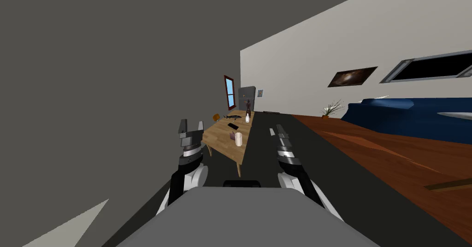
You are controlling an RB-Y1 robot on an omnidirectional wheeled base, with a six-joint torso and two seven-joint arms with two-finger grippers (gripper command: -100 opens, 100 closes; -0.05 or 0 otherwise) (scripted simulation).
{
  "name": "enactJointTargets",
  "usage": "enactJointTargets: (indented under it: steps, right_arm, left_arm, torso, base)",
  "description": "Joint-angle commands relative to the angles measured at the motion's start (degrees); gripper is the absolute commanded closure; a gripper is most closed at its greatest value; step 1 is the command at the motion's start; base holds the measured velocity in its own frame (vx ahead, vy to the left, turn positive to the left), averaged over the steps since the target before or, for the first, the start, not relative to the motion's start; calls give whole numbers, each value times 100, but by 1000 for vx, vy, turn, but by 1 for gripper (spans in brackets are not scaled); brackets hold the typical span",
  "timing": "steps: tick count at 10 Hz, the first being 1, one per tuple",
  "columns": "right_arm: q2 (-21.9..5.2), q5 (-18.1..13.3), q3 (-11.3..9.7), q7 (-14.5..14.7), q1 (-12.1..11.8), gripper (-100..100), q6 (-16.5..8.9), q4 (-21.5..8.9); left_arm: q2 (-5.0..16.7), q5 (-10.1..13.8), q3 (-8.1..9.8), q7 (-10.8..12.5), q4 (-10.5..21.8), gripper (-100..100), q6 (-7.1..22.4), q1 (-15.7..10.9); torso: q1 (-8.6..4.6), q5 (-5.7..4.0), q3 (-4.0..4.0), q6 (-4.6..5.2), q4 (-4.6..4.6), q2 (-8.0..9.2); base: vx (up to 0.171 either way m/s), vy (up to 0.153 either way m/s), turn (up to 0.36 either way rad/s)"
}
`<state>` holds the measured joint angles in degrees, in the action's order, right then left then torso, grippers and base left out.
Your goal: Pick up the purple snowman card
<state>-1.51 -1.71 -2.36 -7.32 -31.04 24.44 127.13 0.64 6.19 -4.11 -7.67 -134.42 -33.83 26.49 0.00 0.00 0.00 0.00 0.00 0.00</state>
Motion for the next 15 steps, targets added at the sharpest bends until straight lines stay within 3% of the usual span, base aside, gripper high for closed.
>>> enactJointTargets:
  steps: [1, 4, 8, 9, 12, 13, 15]
  right_arm:
    - [-242, -31, -52, 105, 91, -100, 17, -141]
    - [-693, -111, -164, 349, 299, -100, 52, -499]
    - [-1413, -294, -376, 818, 689, -100, 117, -1242]
    - [-1501, -294, -376, 818, 689, -100, 117, -1275]
    - [-1949, -421, -507, 1085, 896, -100, 159, -1754]
    - [-1976, -421, -507, 1085, 896, -100, 159, -1765]
    - [-2359, -573, -653, 1359, 1096, -100, 208, -2164]
  left_arm:
    - [0, 0, 0, 0, 0, 0, 0, 0]
    - [-2, 0, -2, 0, 0, 0, 0, -1]
    - [-3, 0, -3, 0, 0, 0, 0, -1]
    - [-3, 0, -3, 0, 0, 0, 0, -2]
    - [-1, 0, -1, 0, 0, 0, 0, -1]
    - [-1, 0, -1, 0, 0, 0, 0, -1]
    - [-1, 0, -1, 0, 0, 0, 0, 0]
  torso:
    - [0, 0, 0, 0, 0, 0]
    - [72, 15, 18, -1, 7, 31]
    - [108, 24, 19, -1, 7, 34]
    - [123, 28, 25, -2, 9, 43]
    - [41, 12, 12, 1, 5, 20]
    - [46, 11, 9, 0, 4, 14]
    - [54, 13, 6, -1, 3, 9]
  base:
    - [-49, 74, 3]
    - [-97, 192, -4]
    - [-101, 269, 13]
    - [-92, 199, -8]
    - [-47, 126, 27]
    - [-37, 125, 10]
    - [-39, 208, 53]
